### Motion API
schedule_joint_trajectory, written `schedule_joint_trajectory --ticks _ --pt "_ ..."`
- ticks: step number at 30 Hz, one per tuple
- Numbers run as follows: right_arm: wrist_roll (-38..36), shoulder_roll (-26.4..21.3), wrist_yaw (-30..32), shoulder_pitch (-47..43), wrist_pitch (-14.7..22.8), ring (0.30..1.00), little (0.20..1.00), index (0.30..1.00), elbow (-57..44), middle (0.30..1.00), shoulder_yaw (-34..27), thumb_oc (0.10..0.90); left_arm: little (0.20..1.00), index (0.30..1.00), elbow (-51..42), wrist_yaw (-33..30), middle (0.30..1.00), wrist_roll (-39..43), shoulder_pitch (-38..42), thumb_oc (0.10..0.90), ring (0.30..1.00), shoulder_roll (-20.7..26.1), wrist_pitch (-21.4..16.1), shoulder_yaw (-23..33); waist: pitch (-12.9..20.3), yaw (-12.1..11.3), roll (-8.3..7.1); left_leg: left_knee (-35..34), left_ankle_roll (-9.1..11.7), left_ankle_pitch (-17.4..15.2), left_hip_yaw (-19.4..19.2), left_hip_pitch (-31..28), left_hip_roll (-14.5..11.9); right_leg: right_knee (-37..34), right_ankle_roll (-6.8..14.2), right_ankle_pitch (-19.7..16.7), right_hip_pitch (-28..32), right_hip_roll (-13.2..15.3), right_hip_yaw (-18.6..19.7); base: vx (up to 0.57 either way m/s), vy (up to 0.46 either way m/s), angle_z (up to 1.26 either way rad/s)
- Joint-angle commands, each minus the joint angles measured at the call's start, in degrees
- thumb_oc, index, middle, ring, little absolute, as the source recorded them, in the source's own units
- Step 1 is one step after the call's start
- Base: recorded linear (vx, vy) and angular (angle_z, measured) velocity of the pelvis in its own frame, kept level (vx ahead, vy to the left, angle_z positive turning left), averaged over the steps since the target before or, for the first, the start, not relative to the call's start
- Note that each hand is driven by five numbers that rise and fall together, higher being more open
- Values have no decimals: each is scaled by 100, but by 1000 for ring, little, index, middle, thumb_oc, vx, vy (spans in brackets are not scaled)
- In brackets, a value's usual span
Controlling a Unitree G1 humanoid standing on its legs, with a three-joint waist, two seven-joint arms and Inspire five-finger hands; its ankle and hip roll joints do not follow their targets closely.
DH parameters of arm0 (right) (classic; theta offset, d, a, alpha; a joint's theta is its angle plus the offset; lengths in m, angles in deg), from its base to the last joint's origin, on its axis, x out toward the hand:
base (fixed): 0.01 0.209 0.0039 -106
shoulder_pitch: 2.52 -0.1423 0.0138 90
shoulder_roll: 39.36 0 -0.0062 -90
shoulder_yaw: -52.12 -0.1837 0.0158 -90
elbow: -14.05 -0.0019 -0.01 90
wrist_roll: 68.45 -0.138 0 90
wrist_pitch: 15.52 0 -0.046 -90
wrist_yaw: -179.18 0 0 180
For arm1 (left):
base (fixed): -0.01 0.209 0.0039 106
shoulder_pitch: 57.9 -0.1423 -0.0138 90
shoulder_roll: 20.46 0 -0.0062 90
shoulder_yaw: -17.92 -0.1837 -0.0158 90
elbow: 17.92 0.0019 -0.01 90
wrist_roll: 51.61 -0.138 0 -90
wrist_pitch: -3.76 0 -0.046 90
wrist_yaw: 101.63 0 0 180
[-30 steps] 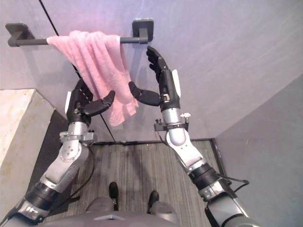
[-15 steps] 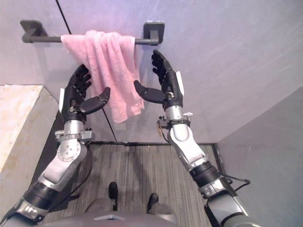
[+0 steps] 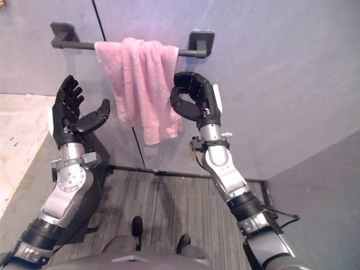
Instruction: Organize the bathroom.
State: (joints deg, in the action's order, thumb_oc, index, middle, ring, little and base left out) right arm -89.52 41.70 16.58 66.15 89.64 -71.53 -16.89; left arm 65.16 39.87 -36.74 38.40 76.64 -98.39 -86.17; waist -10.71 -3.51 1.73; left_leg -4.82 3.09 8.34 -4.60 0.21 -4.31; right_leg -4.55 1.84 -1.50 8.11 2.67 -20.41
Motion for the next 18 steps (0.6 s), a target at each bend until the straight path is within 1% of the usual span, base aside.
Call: schedule_joint_trajectory --ticks 1,5,6,7,8,10,11,12,14,15,18 --pt "-5 26 -73 -749 434 300 300 300 -121 300 -187 400 900 900 -20 194 900 -427 525 800 900 306 -566 177 573 3 -261 -18 -120 -596 -246 -282 352 441 232 587 9 -15 56 48 46 3" --pt "-11 11 -178 -669 441 300 300 300 -113 300 -148 400 900 900 134 356 900 -376 692 800 900 299 -474 166 598 85 -239 -18 -144 -616 -299 -329 368 460 263 578 -9 5 81 49 50 0" --pt "-26 13 -274 -603 450 300 300 300 -103 300 -123 400 900 900 223 529 900 -272 824 800 900 324 -381 148 617 142 -226 -18 -155 -624 -339 -350 376 465 281 577 -13 14 92 46 45 -3" --pt "-24 12 -288 -594 454 300 300 300 -102 300 -121 400 900 900 236 567 900 -228 845 800 900 328 -362 143 618 150 -223 -18 -157 -625 -346 -353 375 466 284 576 -15 15 95 75 77 -6" --pt "-16 11 -377 -541 468 300 300 300 -69 300 -77 400 900 900 323 840 900 -2 954 800 900 327 -253 123 633 200 -198 -18 -170 -632 -382 -377 385 485 302 581 -24 24 106 49 52 -6" --pt "-9 4 -451 -506 478 300 300 300 -56 300 -58 400 900 900 363 997 900 201 1025 800 900 334 -124 128 642 232 -181 -18 -180 -633 -404 -395 388 497 313 576 -33 32 118 63 63 -2" --pt "15 3 -497 -484 472 300 300 300 -60 300 -4 400 900 900 454 1085 900 220 1173 800 900 397 -58 82 655 283 -157 -18 -196 -643 -439 -418 400 523 338 579 -48 43 119 74 69 2" --pt "3 -7 -530 -465 485 300 300 300 -50 300 16 400 900 900 489 1195 900 409 1250 800 900 438 26 65 662 308 -148 -18 -203 -648 -462 -432 404 535 348 577 -55 50 117 80 71 -4" --pt "24 4 -578 -424 498 300 300 300 -47 300 56 400 900 900 564 1290 900 441 1383 800 900 509 156 59 680 357 -124 -18 -214 -656 -504 -451 410 561 369 580 -75 65 121 67 59 -7" --pt "27 -4 -629 -387 502 300 300 300 -51 300 76 400 900 900 601 1418 900 665 1465 800 900 579 250 58 690 387 -106 -18 -226 -666 -530 -462 421 579 379 585 -87 74 131 66 56 -8" --pt "70 -25 -711 -321 519 300 300 300 -55 300 110 400 900 900 682 1516 900 695 1583 800 900 724 308 105 704 439 -72 -18 -246 -690 -566 -495 440 621 400 597 -115 90 149 55 41 -6"
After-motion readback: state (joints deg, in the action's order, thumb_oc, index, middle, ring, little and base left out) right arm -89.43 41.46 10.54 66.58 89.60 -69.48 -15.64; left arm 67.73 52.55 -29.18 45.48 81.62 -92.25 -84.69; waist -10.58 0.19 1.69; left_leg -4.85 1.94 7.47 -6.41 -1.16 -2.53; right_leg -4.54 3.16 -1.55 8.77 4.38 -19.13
